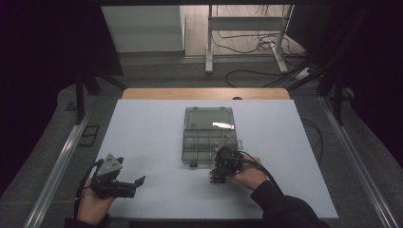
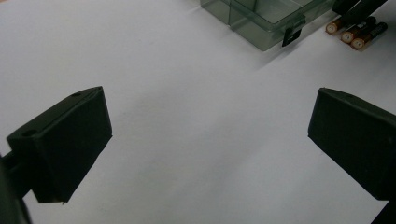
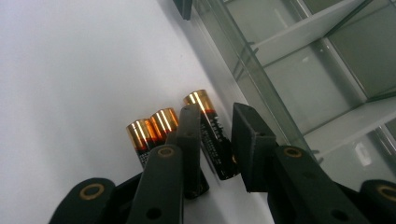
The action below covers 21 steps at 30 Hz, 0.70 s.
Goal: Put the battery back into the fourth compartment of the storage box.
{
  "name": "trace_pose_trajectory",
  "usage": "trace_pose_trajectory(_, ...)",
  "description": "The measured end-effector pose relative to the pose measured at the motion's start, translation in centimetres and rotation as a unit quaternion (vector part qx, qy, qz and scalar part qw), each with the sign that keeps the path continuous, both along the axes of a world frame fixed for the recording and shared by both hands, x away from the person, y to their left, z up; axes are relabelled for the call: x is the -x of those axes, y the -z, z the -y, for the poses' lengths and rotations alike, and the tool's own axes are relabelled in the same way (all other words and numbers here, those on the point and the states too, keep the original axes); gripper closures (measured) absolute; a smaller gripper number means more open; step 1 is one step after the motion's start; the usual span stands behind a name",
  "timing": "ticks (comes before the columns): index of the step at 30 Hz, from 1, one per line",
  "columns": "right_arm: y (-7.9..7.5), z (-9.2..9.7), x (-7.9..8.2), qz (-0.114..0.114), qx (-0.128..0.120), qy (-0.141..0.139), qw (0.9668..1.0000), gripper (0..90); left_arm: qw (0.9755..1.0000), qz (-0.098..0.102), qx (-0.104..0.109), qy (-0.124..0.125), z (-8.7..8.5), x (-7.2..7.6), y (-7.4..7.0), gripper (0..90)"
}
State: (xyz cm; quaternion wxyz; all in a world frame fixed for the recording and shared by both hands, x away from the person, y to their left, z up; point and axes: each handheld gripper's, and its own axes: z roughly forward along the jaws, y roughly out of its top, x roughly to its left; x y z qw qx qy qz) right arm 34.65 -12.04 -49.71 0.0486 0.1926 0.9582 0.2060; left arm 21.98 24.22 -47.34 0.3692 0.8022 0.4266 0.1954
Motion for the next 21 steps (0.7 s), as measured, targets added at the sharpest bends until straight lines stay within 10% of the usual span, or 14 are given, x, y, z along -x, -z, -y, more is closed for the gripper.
trace_pose_trajectory(21, 0.25, -0.72, -0.37, -0.001, 0.014, -0.01, 0.9998, 76.3, 1.0, 0.001, 0.0, 0.0, -0.02, 0.02, -0.02, 0.0)
